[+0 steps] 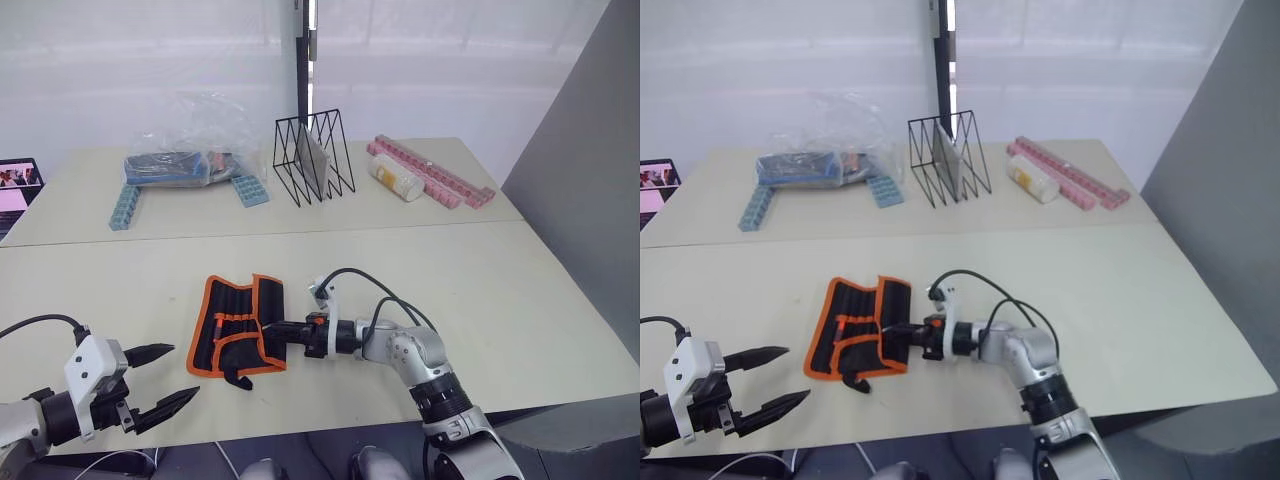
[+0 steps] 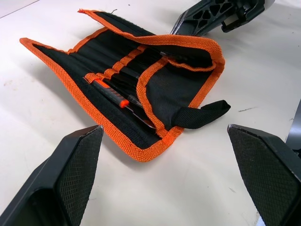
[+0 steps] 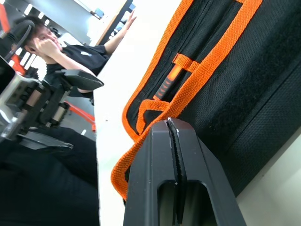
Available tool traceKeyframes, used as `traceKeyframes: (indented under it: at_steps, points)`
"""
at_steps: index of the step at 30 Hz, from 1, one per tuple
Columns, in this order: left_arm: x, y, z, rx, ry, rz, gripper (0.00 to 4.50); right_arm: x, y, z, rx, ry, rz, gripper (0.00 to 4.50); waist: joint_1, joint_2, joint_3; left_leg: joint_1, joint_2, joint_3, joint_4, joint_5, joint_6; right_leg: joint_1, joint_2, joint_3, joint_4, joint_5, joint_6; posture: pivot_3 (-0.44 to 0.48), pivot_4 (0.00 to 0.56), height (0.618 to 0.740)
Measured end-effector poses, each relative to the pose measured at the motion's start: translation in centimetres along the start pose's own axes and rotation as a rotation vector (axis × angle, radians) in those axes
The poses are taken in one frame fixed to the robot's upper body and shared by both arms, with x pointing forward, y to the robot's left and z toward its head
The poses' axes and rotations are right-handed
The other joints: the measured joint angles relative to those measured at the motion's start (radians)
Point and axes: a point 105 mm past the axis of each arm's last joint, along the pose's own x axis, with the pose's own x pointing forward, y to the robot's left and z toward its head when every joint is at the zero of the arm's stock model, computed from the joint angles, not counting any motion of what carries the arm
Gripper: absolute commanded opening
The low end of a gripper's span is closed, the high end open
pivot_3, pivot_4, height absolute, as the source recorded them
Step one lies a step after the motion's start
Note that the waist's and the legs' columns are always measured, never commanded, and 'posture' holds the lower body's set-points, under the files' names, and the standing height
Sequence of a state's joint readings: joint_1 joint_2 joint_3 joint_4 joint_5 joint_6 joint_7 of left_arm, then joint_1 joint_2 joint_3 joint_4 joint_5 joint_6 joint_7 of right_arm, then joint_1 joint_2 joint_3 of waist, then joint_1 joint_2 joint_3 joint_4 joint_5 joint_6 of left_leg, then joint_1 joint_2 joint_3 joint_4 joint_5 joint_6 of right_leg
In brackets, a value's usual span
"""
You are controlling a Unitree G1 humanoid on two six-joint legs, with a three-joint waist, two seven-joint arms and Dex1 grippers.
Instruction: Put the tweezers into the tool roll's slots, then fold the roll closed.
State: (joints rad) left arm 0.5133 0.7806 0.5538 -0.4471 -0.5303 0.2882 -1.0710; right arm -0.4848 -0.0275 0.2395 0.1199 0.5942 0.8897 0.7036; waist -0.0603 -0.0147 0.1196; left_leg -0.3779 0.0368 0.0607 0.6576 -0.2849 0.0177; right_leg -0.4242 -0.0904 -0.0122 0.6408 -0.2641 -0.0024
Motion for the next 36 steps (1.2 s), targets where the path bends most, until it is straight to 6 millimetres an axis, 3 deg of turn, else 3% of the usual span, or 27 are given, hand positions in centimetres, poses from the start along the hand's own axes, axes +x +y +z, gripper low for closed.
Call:
traceKeyframes:
  at_steps: [11,19,32,34,36]
  points:
    - [-0.1,0.0,0.0,0.002,0.005,0.000,4.50,1.8,0.3,-1.9,-0.307,0.102,-0.107,0.02,-0.008,0.000,0.000,0.001,0.000,0.000,-0.001,0.000,-0.001,0.000,0.000,0.000,0.000,0.000,0.000,0.000,0.150,0.737]
    - [0.1,0.0,0.3,-0.002,-0.003,0.001,4.50,1.9,-1.0,-2.9,-0.358,0.191,-0.165,0.02,-0.006,0.000,0.000,0.009,0.000,0.000,-0.001,-0.002,-0.006,0.004,-0.001,0.000,0.000,0.000,-0.001,0.000,0.150,0.737]
    - [0.3,0.0,0.6,-0.009,-0.036,0.047,4.50,1.5,-1.1,-3.0,-0.393,0.194,-0.160,0.02,0.004,0.001,-0.001,0.009,0.000,0.000,-0.001,-0.002,-0.005,0.004,-0.001,0.000,0.000,0.000,0.000,0.000,0.150,0.737]
    - [0.4,0.0,0.7,-0.018,-0.048,0.053,4.50,1.3,-1.3,-3.1,-0.404,0.201,-0.164,0.02,0.005,0.008,0.001,0.002,-0.005,-0.018,-0.002,0.002,0.002,0.025,-0.004,-0.016,-0.012,0.000,0.000,0.000,0.150,0.737]
    - [0.4,0.4,0.9,-0.023,-0.056,0.071,4.50,0.8,-1.6,-3.1,-0.416,0.215,-0.173,0.02,0.003,0.014,0.001,0.006,-0.021,-0.051,-0.007,0.008,0.006,0.046,-0.015,-0.051,-0.023,-0.001,0.001,0.000,0.150,0.737]
